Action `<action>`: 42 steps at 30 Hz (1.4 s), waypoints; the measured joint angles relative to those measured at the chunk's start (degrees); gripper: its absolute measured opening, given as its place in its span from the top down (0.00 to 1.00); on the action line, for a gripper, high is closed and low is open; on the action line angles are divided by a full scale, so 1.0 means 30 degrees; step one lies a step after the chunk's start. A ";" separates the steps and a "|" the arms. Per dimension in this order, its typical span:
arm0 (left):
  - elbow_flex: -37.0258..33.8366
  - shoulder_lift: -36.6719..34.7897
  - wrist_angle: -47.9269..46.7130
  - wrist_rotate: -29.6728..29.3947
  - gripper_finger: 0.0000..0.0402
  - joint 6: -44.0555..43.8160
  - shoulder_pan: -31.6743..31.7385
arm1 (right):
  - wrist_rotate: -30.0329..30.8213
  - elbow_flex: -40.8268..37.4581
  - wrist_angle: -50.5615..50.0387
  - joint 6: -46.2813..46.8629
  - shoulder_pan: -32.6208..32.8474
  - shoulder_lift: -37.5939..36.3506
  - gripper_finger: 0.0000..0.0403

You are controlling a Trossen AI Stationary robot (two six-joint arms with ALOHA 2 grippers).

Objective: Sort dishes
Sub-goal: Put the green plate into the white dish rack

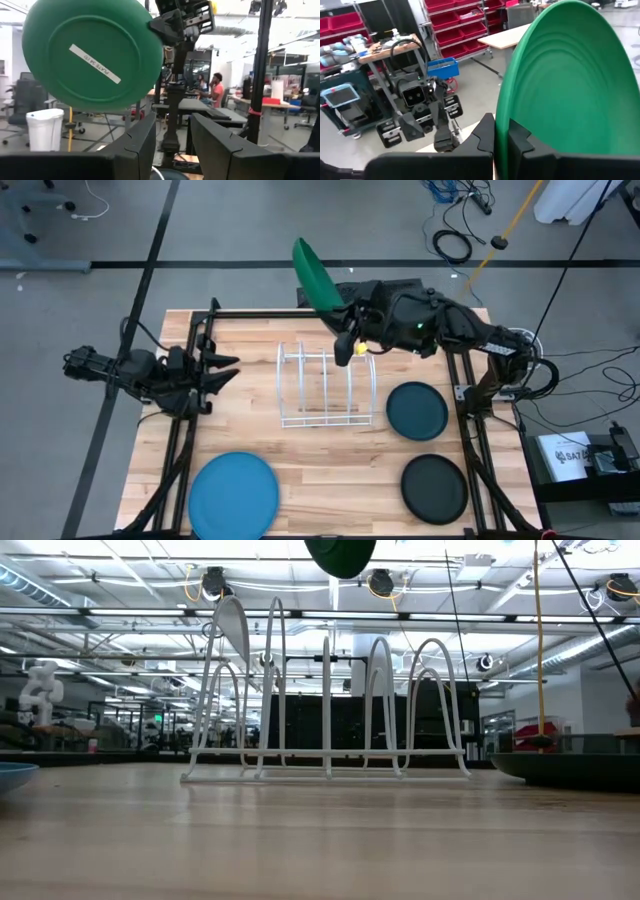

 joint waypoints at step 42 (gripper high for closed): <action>-0.0007 0.1417 -0.0824 -0.1169 0.66 0.0757 -0.0007 | 1.0173 0.0000 1.3835 0.0161 0.5370 0.7633 1.00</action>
